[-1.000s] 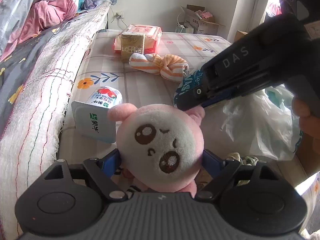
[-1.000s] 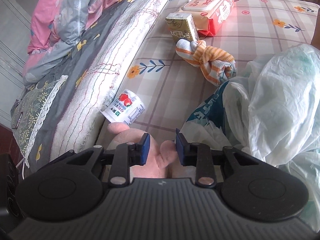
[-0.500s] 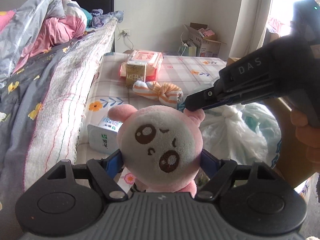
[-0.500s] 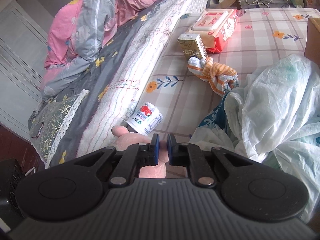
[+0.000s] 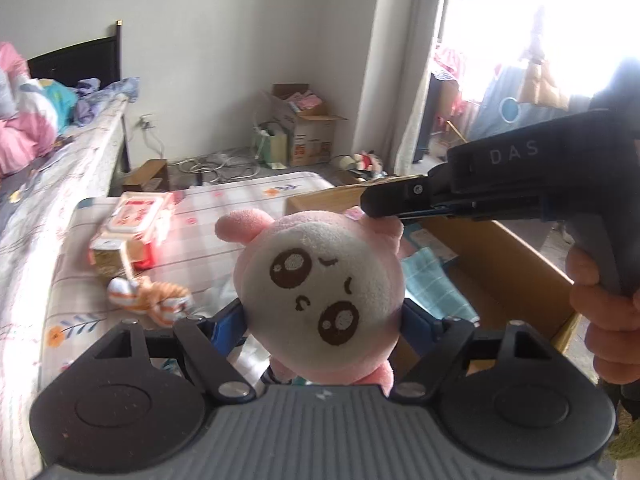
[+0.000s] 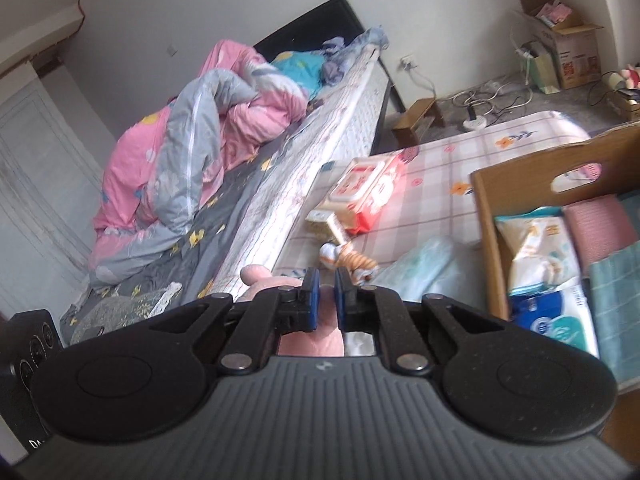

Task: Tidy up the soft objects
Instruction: 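Carry the bunny with the left tool into the box, then release the bunny in the box and withdraw the left tool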

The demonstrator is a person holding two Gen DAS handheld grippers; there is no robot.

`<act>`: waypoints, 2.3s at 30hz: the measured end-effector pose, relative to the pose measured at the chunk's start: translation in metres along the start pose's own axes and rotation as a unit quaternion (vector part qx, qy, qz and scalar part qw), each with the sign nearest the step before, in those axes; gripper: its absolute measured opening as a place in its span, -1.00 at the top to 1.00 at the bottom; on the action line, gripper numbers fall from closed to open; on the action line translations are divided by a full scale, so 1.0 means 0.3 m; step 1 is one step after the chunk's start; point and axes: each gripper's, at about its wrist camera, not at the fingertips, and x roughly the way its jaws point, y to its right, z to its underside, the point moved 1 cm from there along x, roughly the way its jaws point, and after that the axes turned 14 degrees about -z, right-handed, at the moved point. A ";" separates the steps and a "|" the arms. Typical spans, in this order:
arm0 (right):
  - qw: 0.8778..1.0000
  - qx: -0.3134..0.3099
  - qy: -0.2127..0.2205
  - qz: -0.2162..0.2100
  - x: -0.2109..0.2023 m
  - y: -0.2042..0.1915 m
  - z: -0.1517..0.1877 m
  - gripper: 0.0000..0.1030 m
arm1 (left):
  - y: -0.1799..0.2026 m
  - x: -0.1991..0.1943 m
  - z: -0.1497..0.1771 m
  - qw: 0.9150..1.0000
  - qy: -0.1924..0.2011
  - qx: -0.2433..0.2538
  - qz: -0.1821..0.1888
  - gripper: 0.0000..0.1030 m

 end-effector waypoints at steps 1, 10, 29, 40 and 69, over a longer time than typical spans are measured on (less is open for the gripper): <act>1.000 0.001 0.009 0.011 -0.044 0.029 -0.015 0.86 | 0.045 0.022 -0.024 1.000 -0.002 0.006 0.011 -0.59; 0.994 0.033 0.031 0.101 -0.339 0.381 -0.134 0.87 | 0.479 0.300 -0.139 0.992 -0.069 0.016 0.103 -0.59; 0.984 0.099 0.003 0.146 -0.358 0.870 -0.195 0.87 | 0.765 0.749 -0.112 0.976 -0.191 -0.054 0.091 -0.67; 0.984 0.116 0.029 0.136 -0.438 0.867 -0.120 0.83 | 0.753 0.775 -0.090 0.974 -0.207 -0.055 0.079 -0.76; 0.990 0.114 0.085 -0.005 -0.379 0.303 0.152 -0.03 | 0.062 0.010 0.012 0.997 -0.049 -0.059 -0.026 -0.87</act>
